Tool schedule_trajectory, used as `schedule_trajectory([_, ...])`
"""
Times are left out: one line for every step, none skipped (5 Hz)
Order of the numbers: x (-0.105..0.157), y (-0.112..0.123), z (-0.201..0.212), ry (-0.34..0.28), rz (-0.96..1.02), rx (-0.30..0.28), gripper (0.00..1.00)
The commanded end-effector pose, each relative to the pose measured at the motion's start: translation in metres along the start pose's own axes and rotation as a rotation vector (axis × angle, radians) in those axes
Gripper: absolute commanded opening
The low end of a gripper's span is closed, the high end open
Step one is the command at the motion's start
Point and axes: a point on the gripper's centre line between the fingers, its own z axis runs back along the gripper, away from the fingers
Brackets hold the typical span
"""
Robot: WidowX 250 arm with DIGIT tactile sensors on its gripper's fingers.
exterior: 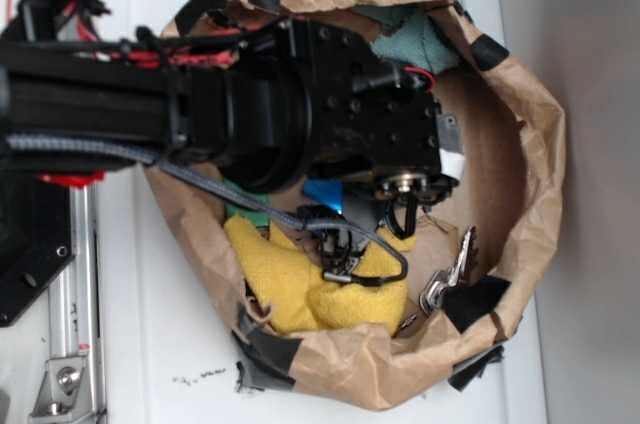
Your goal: Grab the blue block.
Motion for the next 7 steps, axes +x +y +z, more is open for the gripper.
schedule_trajectory([-0.006, -0.017, -0.001, -0.033, 0.028, 0.022, 0.00])
schedule_trajectory([-0.016, -0.012, 0.036, -0.068, 0.255, -0.044, 0.00])
schedule_trajectory([-0.018, 0.010, 0.086, -0.120, 0.305, -0.058, 0.00])
schedule_trajectory([-0.017, 0.018, 0.136, -0.151, 0.362, -0.033, 0.00])
schedule_trajectory([-0.016, 0.018, 0.187, -0.163, 0.363, 0.014, 0.00])
schedule_trajectory([-0.015, 0.014, 0.198, -0.207, 0.321, 0.002, 0.00])
schedule_trajectory([-0.014, 0.015, 0.194, -0.203, 0.337, 0.011, 0.00])
